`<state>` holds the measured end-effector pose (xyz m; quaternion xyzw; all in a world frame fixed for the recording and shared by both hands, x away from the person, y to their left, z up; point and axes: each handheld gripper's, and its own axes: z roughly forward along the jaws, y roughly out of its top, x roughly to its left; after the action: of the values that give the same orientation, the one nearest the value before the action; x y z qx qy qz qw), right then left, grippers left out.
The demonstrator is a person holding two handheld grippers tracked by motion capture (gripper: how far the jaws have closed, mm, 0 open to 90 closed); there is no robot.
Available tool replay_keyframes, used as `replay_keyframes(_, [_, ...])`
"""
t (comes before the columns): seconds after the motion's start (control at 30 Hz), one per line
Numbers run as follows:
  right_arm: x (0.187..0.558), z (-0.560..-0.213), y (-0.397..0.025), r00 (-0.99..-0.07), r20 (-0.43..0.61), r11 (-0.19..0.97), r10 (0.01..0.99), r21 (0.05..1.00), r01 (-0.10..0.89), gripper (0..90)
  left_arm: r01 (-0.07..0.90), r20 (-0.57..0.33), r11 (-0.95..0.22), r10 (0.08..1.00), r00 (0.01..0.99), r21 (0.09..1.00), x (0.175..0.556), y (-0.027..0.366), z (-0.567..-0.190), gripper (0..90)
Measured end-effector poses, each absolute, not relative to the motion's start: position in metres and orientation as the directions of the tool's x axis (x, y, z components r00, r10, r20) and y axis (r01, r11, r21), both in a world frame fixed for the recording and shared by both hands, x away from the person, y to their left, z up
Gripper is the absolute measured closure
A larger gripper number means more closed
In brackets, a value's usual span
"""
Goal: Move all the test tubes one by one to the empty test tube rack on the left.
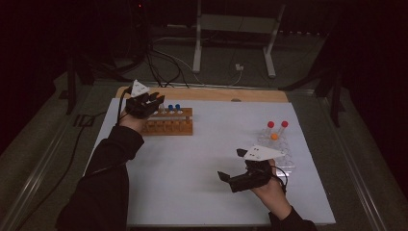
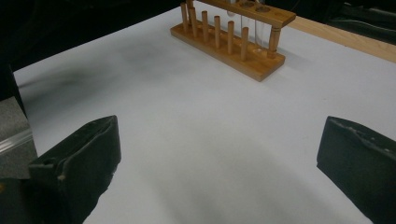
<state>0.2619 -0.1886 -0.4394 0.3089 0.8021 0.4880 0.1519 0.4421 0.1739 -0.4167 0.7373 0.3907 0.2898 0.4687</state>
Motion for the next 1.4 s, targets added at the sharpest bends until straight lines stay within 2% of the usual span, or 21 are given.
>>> replay_keyframes(0.33, [0.262,-0.440,-0.189,-0.764,0.056,0.335,0.643,0.876,0.346,0.0,0.361,0.047,-0.271,0.852,0.522,0.892,0.449,0.172,-0.442,71.6])
replay_keyframes(0.8, [0.262,-0.439,-0.191,-0.766,0.060,0.333,0.640,0.877,0.347,0.0,0.406,0.030,-0.283,0.849,0.528,0.869,0.454,0.171,-0.445,70.3])
replay_keyframes(0.9, [0.262,-0.437,-0.192,-0.764,0.058,0.330,0.643,0.879,0.344,0.0,0.407,0.047,-0.307,0.843,0.536,0.860,0.452,0.171,-0.445,65.7])
replay_keyframes(1.23, [0.263,-0.433,-0.198,-0.755,0.054,0.318,0.653,0.885,0.339,0.0,0.388,0.024,-0.288,0.828,0.560,0.876,0.430,0.179,-0.431,43.0])
replay_keyframes(1.33, [0.264,-0.430,-0.204,-0.746,0.052,0.311,0.663,0.889,0.338,0.0,0.377,0.007,-0.286,0.804,0.595,0.881,0.417,0.182,-0.428,36.6])
replay_keyframes(1.4, [0.265,-0.427,-0.207,-0.741,0.049,0.306,0.670,0.891,0.335,0.0,0.365,0.007,-0.302,0.779,0.627,0.881,0.407,0.182,-0.427,29.2])
